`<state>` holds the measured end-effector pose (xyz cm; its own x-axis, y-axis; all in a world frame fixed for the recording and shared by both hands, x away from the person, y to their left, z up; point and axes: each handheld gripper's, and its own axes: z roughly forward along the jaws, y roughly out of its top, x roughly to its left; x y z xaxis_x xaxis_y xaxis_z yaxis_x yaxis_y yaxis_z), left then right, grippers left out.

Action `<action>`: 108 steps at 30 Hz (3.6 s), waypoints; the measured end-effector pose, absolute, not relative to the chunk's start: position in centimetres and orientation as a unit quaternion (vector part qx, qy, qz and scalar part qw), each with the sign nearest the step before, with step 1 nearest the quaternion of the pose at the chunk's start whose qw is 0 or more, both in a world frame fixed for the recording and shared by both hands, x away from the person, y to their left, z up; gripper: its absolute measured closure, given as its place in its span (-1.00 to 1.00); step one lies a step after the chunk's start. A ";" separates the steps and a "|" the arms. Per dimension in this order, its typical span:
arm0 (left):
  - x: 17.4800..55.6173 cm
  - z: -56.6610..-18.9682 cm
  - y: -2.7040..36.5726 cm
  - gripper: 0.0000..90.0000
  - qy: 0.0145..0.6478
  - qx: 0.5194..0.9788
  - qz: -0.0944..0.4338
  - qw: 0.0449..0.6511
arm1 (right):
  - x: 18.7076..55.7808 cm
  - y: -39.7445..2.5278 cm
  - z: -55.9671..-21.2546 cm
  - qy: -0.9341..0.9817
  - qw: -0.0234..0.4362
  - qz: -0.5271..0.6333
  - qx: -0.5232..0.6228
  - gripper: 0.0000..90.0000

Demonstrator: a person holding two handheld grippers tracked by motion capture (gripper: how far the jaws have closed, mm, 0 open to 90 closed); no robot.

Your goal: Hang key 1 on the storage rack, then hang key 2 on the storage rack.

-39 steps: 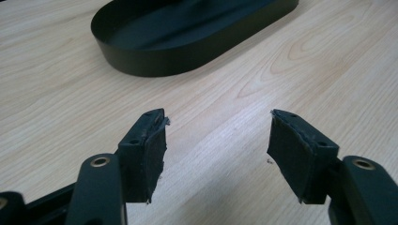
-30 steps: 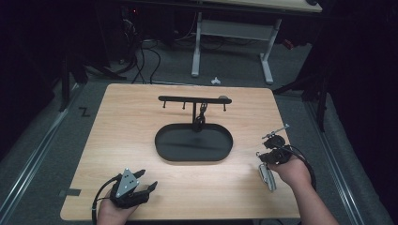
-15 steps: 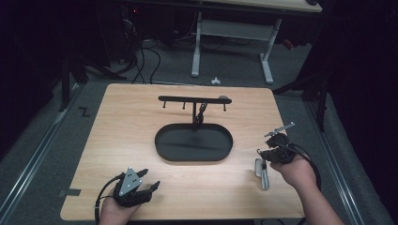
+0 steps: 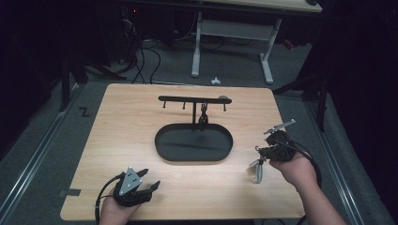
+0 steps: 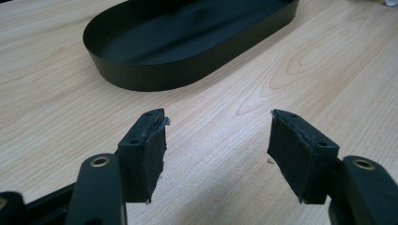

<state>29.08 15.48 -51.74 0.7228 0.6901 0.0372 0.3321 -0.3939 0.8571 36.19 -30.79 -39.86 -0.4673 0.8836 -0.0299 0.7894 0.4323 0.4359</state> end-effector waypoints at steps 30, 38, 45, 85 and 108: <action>29.1 -51.7 15.5 -0.17 0.311 0.811 0.199 0.453 | 37.5 -27.5 -36.2 0.849 0.138 0.196 0.471 0.92; 28.6 -51.6 16.2 -0.17 0.318 0.807 0.207 0.452 | 38.3 -26.4 -36.3 0.854 0.133 0.198 0.462 0.92; 28.3 -51.6 16.4 -0.17 0.323 0.806 0.213 0.448 | 38.7 -25.7 -35.9 0.859 0.133 0.200 0.453 0.92; 27.8 -51.8 17.8 -0.17 0.334 0.804 0.218 0.441 | 44.1 -20.3 -31.7 0.864 0.152 0.219 0.427 0.92; 27.7 -51.9 17.8 -0.18 0.334 0.805 0.214 0.440 | 46.4 -21.3 -32.2 0.853 0.139 0.228 0.448 0.91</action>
<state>27.70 17.81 -51.93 0.6851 0.7267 0.0509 0.3496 -0.3893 0.8522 46.44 -21.30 -32.16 -0.5592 0.8284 -0.0334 0.7012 0.4940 0.5141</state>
